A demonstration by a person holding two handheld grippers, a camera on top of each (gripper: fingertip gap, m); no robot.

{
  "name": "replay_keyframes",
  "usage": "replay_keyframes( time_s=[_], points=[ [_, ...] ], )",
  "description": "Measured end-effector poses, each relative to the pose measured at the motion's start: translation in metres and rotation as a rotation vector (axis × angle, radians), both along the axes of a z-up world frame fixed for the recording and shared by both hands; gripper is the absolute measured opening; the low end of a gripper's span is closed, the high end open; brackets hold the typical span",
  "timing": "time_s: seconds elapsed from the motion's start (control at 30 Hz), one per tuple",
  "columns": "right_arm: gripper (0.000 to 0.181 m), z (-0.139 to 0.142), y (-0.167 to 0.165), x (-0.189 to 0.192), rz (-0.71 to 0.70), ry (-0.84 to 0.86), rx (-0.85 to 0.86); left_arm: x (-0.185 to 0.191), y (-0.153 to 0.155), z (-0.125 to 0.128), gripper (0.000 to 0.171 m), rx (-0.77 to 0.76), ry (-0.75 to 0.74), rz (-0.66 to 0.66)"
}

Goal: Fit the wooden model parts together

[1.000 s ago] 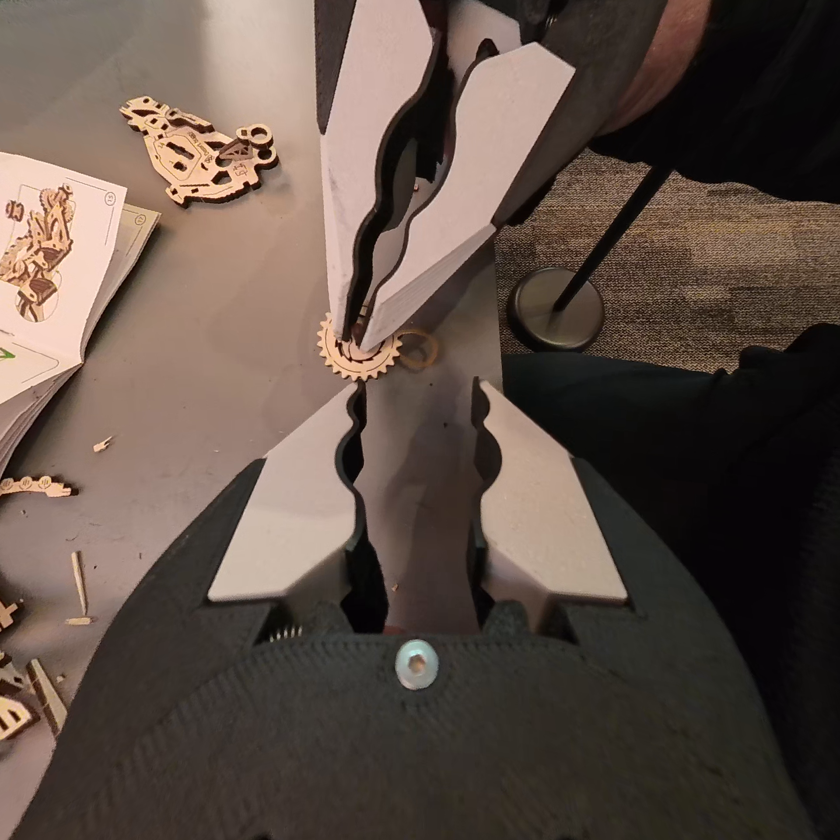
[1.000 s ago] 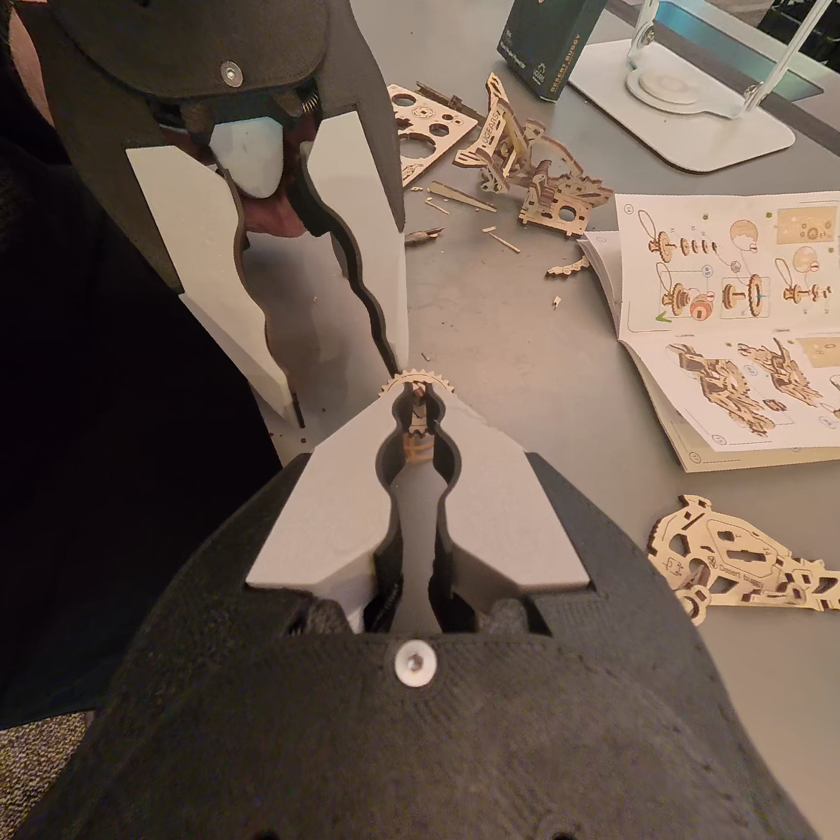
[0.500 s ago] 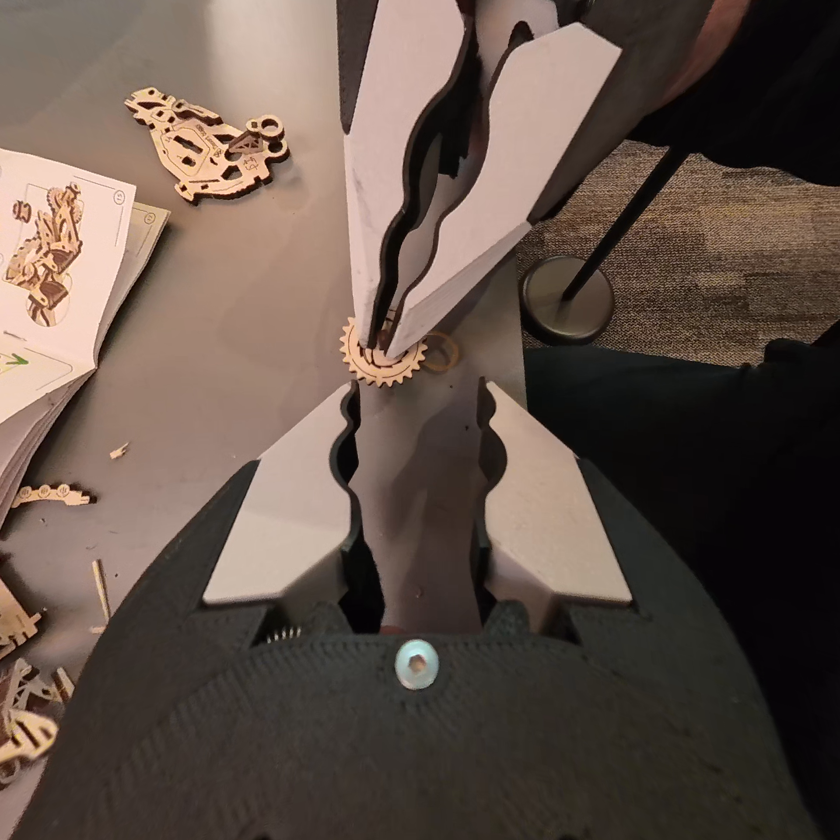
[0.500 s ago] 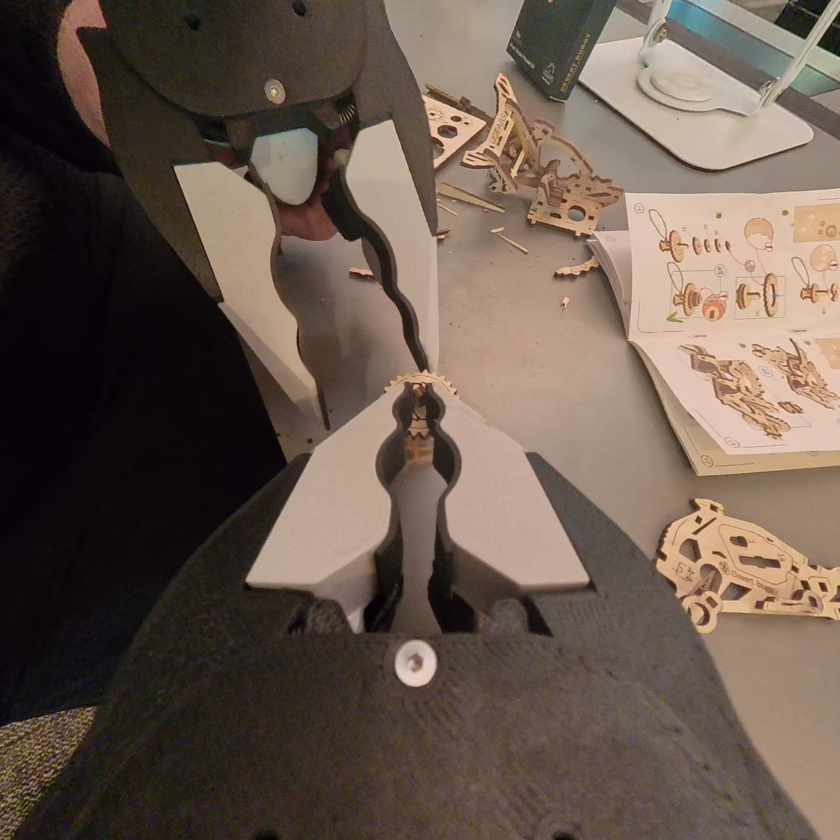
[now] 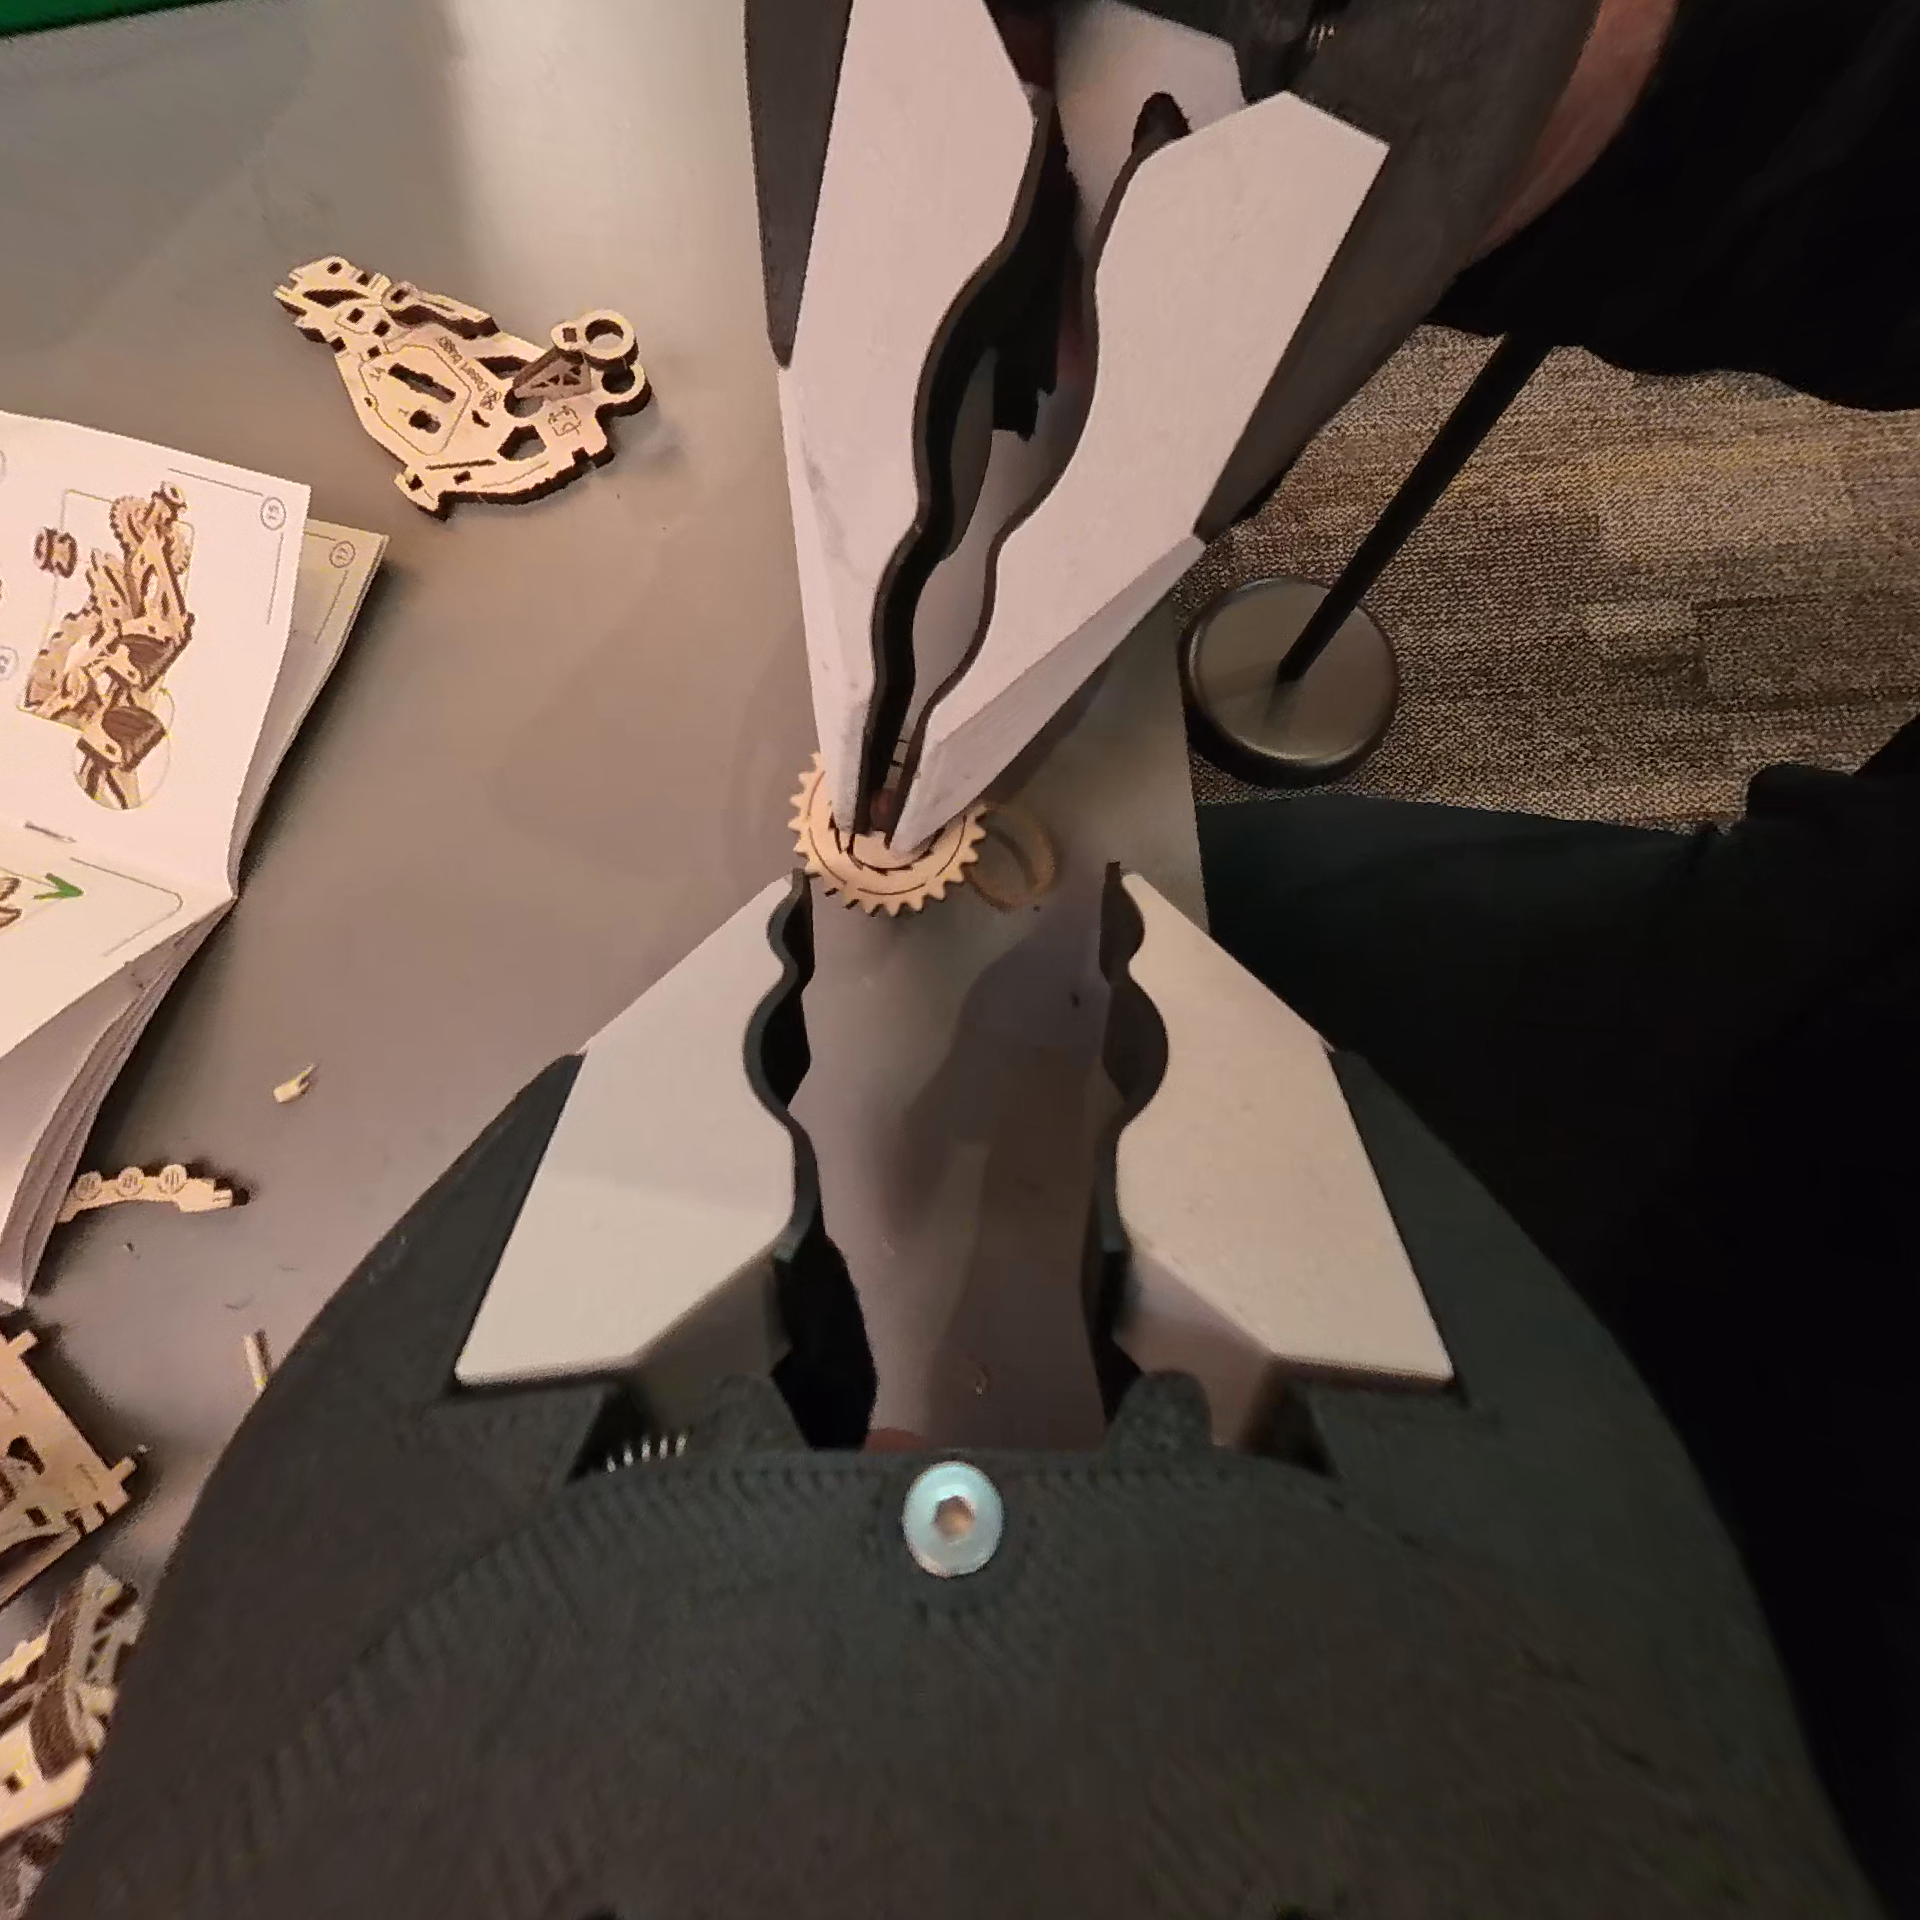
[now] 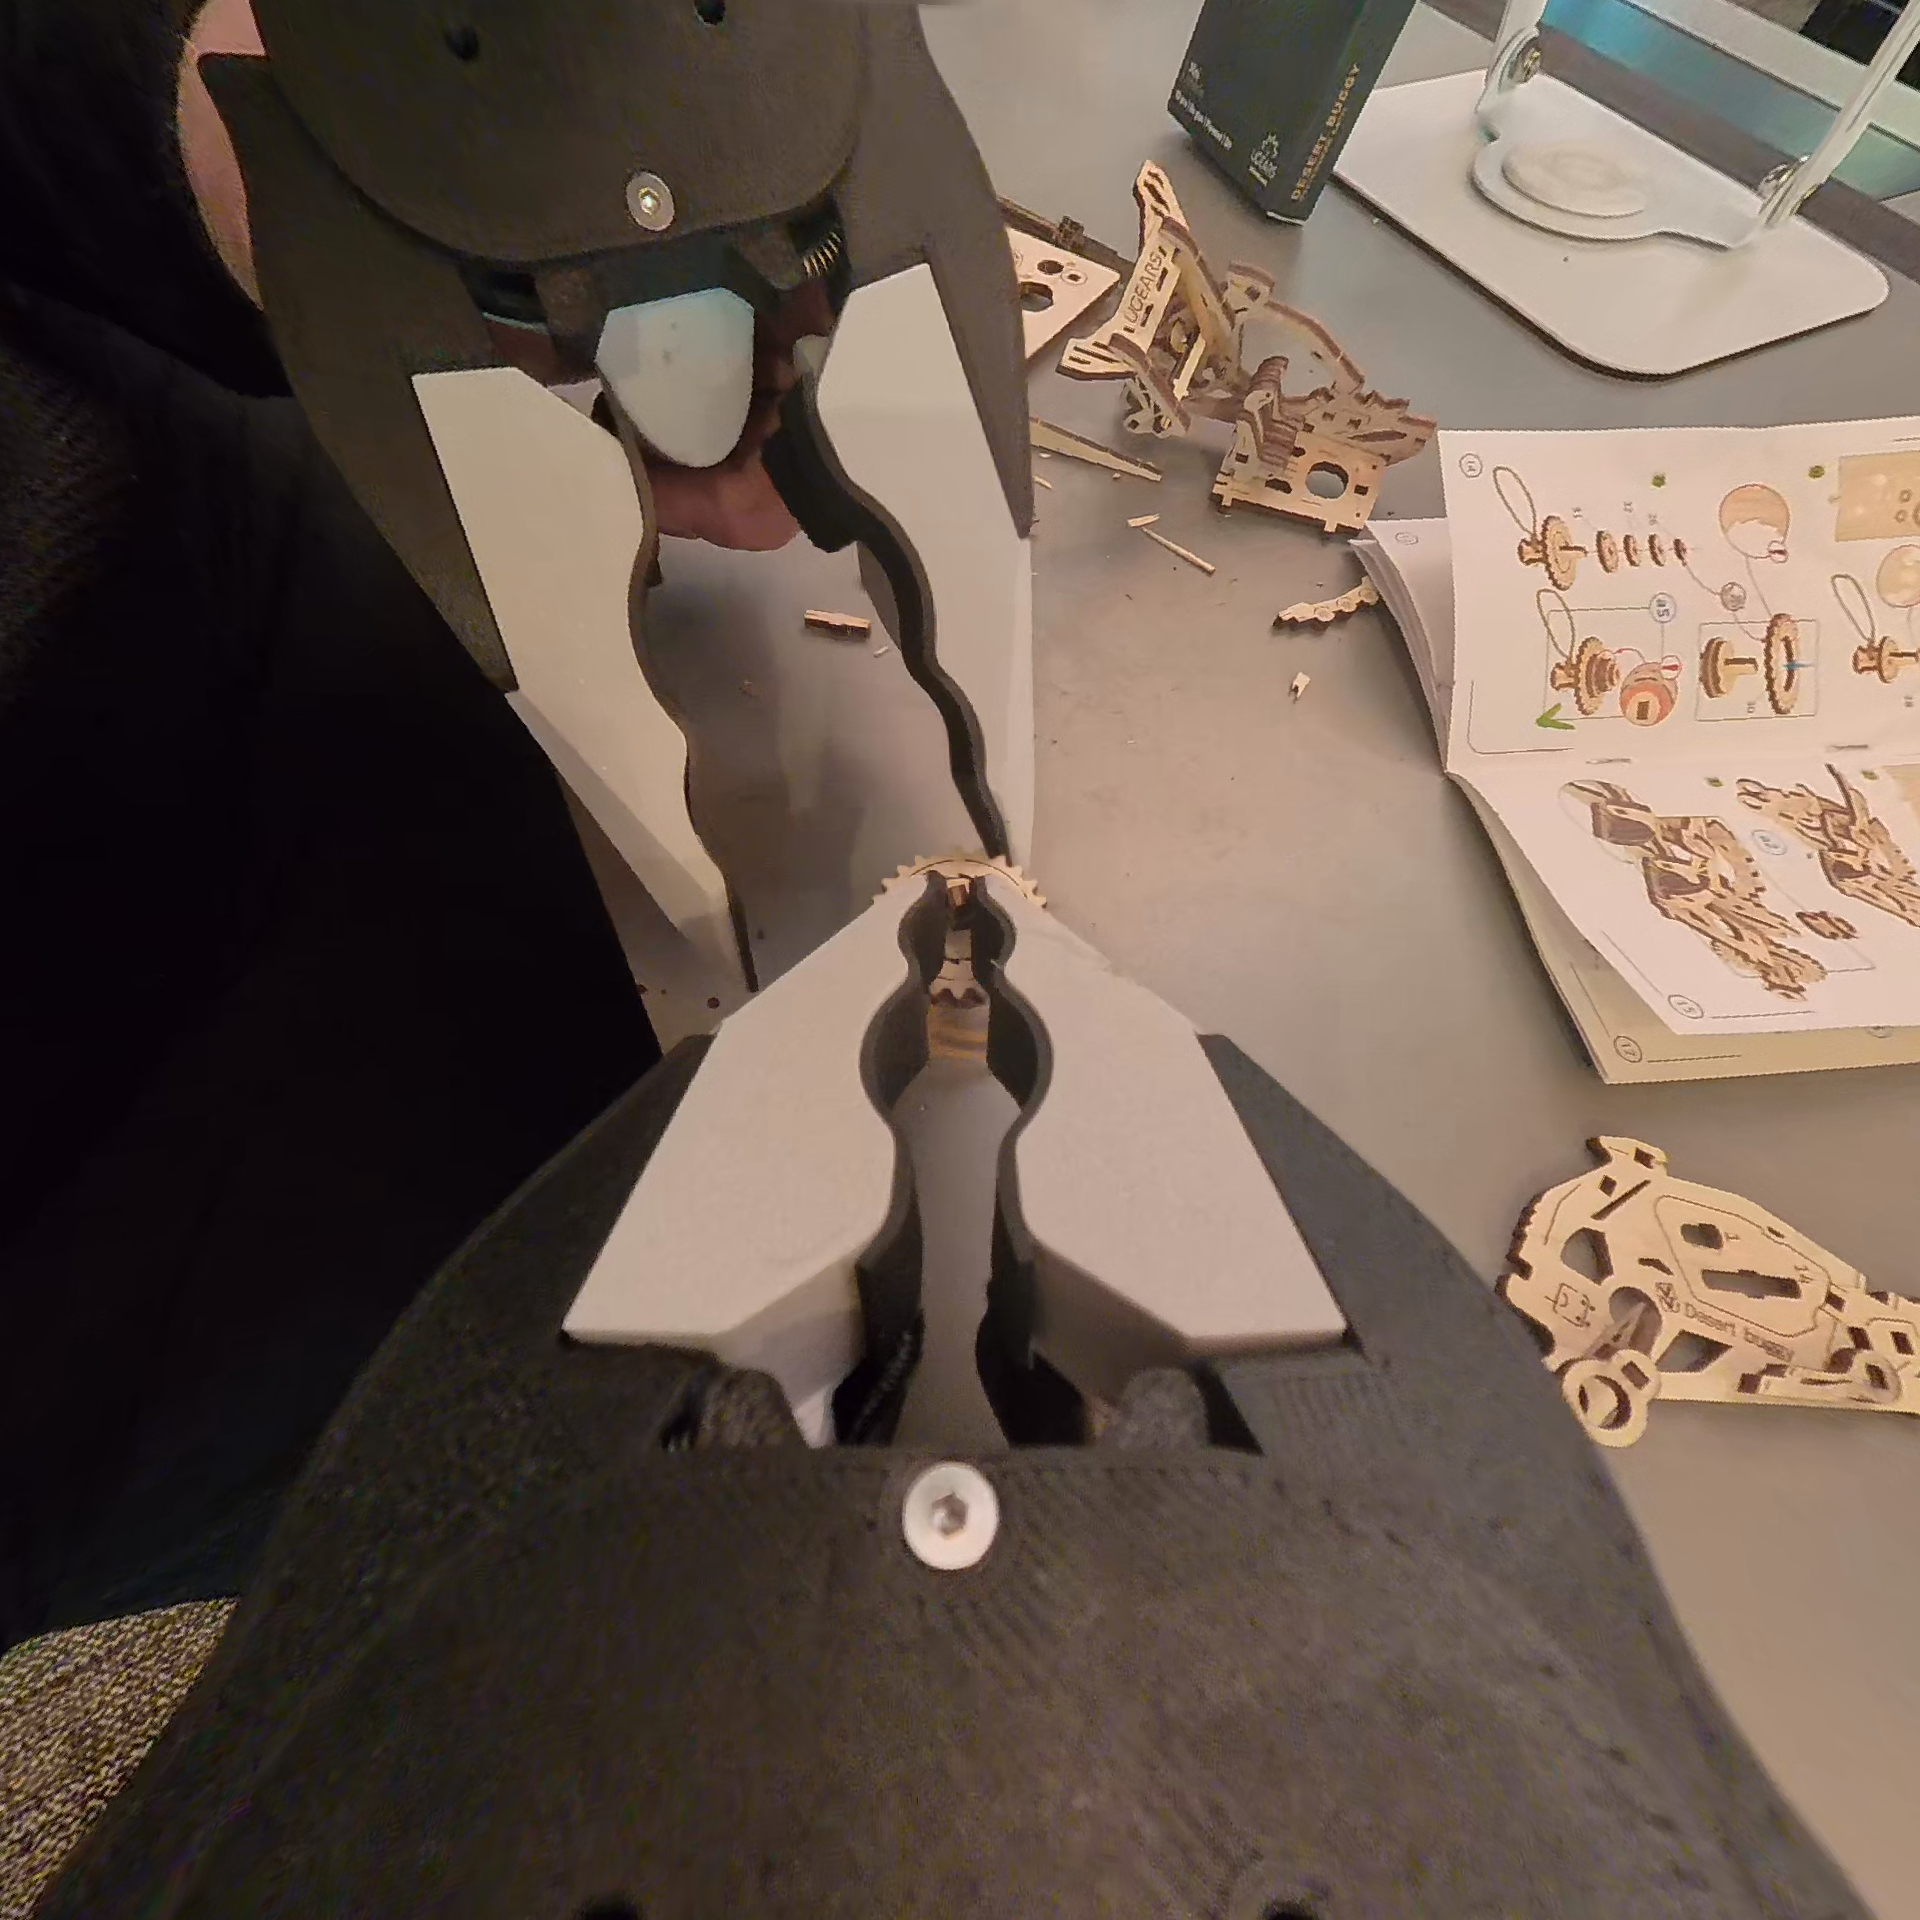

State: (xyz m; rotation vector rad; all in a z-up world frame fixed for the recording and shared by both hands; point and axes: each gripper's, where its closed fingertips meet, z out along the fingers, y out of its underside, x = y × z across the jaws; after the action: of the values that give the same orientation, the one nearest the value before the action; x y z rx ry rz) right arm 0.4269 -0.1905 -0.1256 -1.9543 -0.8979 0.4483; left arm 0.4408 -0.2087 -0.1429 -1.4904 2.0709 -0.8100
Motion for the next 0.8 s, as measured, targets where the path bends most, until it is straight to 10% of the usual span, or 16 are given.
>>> replay_keyframes(
  time_s=[0.8],
  points=[
    [0.027, 0.007, -0.008, 0.035, -0.085, 0.094, -0.016, -0.007, 0.009, 0.005, 0.050, -0.011, -0.034, 0.061]
  ],
)
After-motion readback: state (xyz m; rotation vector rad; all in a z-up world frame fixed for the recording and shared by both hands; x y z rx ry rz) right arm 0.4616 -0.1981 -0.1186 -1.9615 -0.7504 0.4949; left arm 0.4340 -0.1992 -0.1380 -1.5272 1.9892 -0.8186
